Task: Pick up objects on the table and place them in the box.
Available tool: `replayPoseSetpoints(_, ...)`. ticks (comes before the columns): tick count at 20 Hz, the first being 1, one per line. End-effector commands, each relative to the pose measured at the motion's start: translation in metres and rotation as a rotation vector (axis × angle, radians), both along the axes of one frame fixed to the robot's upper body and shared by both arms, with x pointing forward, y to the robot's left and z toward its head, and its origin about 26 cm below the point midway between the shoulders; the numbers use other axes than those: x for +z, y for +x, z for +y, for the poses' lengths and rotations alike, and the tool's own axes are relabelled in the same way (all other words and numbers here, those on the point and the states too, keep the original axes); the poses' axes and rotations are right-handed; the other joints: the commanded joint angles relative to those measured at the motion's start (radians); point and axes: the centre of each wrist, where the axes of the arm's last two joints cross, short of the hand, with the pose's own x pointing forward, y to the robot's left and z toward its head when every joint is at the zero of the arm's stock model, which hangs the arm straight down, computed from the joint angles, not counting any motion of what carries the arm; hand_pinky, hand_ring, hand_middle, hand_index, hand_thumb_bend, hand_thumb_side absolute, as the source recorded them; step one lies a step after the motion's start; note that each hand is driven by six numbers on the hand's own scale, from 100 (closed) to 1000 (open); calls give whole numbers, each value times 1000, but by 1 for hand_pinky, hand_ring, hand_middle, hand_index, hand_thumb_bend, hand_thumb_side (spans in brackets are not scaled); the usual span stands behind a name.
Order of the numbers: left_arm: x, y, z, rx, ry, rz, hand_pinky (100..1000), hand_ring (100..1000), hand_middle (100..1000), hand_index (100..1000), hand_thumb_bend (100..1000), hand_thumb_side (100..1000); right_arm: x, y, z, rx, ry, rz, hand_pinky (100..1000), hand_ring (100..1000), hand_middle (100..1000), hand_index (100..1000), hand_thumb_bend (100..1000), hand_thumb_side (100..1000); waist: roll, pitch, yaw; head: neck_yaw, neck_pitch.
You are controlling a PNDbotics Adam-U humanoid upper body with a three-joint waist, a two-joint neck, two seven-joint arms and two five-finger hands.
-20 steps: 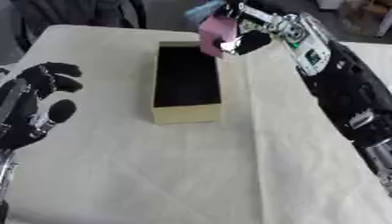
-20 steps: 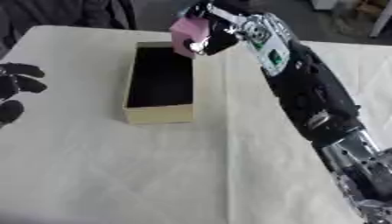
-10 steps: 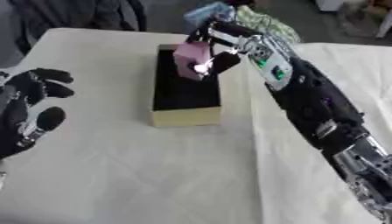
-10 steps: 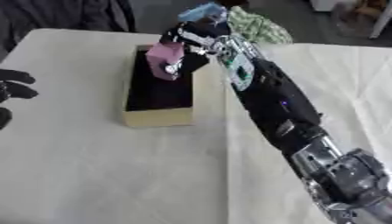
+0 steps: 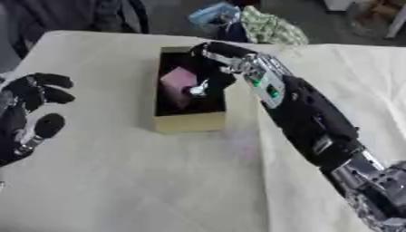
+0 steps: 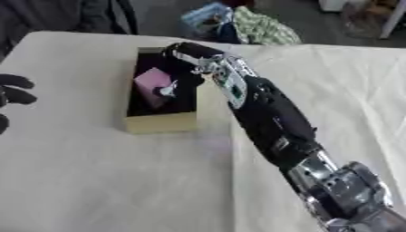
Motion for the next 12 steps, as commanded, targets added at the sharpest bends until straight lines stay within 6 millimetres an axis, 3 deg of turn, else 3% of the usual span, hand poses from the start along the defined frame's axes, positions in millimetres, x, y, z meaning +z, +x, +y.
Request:
replayPoseSetpoints(1, 11, -1, 0, -2, 1, -36, 724, 644, 673, 767, 825, 717, 12, 0, 0, 6, -5, -37, 744, 761, 821, 892, 497, 585, 7, -16, -2, 0, -8)
replayPoseSetpoints(2, 11, -1, 1, -1, 1, -36, 724, 644, 673, 767, 825, 717, 14, 0, -1, 4, -1, -42, 749, 769, 836, 906, 547, 642, 7, -17, -5, 2, -7)
replayPoseSetpoints(12, 6, -2, 9, 33, 8, -23, 723, 644, 672, 767, 825, 716, 80, -21, -39, 24, 174, -211, 741, 760, 824, 905, 534, 639, 2, -31, -89, 50, 3)
